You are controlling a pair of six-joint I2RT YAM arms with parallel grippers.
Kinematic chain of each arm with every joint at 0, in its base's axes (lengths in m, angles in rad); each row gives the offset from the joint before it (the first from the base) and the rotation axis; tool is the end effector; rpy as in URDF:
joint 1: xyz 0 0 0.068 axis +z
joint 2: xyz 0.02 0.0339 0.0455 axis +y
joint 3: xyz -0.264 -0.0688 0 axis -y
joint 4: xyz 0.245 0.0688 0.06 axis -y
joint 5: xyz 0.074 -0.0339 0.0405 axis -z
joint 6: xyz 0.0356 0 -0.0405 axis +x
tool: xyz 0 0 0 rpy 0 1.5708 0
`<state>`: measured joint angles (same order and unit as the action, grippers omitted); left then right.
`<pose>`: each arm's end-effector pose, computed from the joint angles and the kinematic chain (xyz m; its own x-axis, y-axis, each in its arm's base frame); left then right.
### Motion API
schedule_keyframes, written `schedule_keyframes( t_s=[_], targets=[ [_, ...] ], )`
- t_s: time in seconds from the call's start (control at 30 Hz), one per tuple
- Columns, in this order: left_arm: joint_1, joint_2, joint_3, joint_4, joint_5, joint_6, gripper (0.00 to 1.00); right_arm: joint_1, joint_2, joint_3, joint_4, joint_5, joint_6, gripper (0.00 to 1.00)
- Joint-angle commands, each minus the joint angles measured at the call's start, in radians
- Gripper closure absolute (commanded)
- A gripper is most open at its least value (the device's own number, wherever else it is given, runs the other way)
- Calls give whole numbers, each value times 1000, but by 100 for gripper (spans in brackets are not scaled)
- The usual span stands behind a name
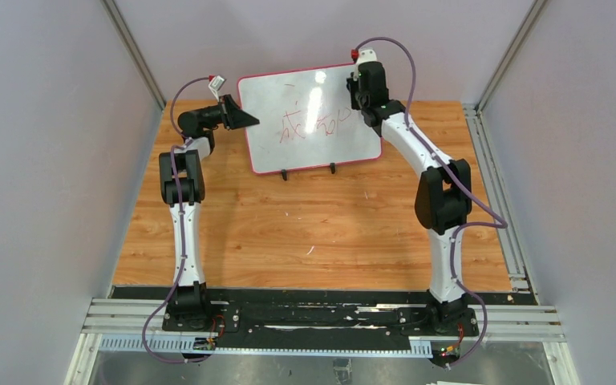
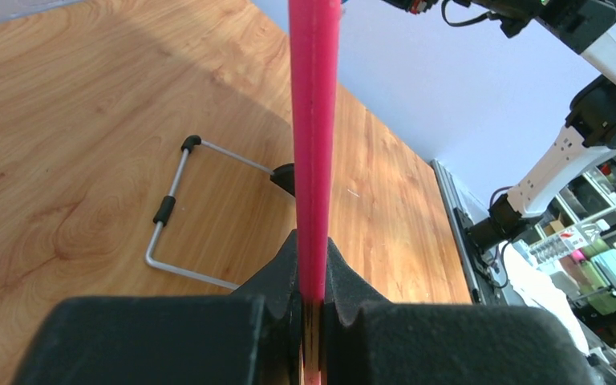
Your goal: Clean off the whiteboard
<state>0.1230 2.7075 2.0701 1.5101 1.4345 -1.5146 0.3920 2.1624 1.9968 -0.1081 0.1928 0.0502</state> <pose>0.5430 0.0316 0.1873 -0.5716 -0.2074 -0.7939 0.7936 0.1058 -0.5991 0.4865 0.1938 0.3220 -0.2597 -0.0541 -0.9642 -0.1917 0.9815 -0.0034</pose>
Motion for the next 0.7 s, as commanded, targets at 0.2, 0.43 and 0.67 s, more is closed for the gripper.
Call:
schedule_keyframes(
  t_s=[0.2,0.43,0.67],
  targets=[
    [23,37,7,66,54,83,100,-14,-79,-174,76,20,38,100],
    [24,37,7,67,55,82,100,97,-60,-233,119,23,39,99],
    [23,38,7,67,55,82,100,196,-22,-213,134,3,54,99]
  ],
)
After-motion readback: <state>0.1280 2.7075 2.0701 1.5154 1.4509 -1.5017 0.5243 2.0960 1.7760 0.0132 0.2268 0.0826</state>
